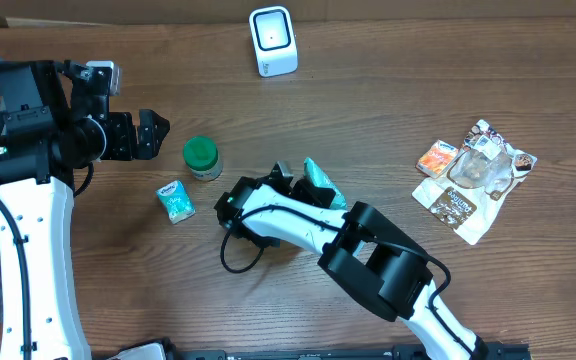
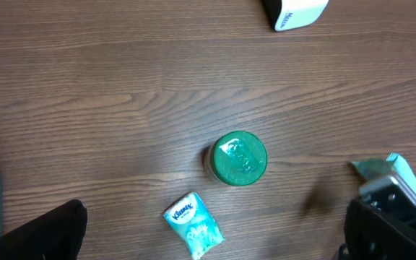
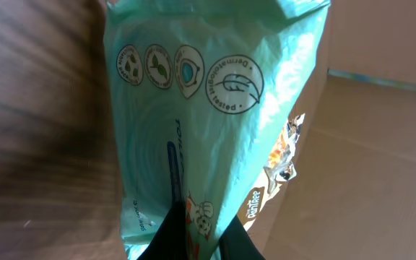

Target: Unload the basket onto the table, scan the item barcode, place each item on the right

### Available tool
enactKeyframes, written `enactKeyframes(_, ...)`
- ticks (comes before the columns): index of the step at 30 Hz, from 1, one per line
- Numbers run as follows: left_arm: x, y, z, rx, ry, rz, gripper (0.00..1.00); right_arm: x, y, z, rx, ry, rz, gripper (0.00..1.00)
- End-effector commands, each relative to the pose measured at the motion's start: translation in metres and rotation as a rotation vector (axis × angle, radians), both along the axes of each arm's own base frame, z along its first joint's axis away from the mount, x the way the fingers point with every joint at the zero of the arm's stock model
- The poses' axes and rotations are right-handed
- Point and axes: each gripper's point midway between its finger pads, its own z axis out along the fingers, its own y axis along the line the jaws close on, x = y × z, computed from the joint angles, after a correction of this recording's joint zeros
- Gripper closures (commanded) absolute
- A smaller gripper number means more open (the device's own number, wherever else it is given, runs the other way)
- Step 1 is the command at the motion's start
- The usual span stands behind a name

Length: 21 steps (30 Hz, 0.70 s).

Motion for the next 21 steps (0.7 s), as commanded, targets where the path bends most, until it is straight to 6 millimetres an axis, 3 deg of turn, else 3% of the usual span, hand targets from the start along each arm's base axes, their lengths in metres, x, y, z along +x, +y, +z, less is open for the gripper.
enactKeyframes(1, 0.003, -0.004, 0.011, 0.007, -0.034, -0.025, 0.0, 0.014, -0.004, -0.003, 0.016, -0.053, -0.019, 0.96)
enactKeyframes(4, 0.003, -0.004, 0.011, 0.007, -0.034, -0.025, 0.0, 0.013, -0.002, -0.018, 0.069, -0.031, -0.055, 0.96)
enactKeyframes(8, 0.003, -0.004, 0.011, 0.007, -0.034, -0.025, 0.0, 0.007, 0.003, -0.023, 0.087, -0.007, -0.056, 0.96)
enactKeyframes(11, 0.003, -0.004, 0.011, 0.007, -0.034, -0.025, 0.0, -0.001, 0.013, -0.027, 0.112, 0.007, -0.042, 0.65)
enactKeyframes(12, 0.003, -0.004, 0.011, 0.007, -0.034, -0.025, 0.01, -0.004, 0.018, -0.029, 0.124, 0.013, -0.038, 0.63)
enactKeyframes(21, 0.003, -0.004, 0.011, 0.007, -0.034, -0.025, 0.0, -0.034, 0.054, -0.048, 0.239, 0.091, -0.007, 0.59)
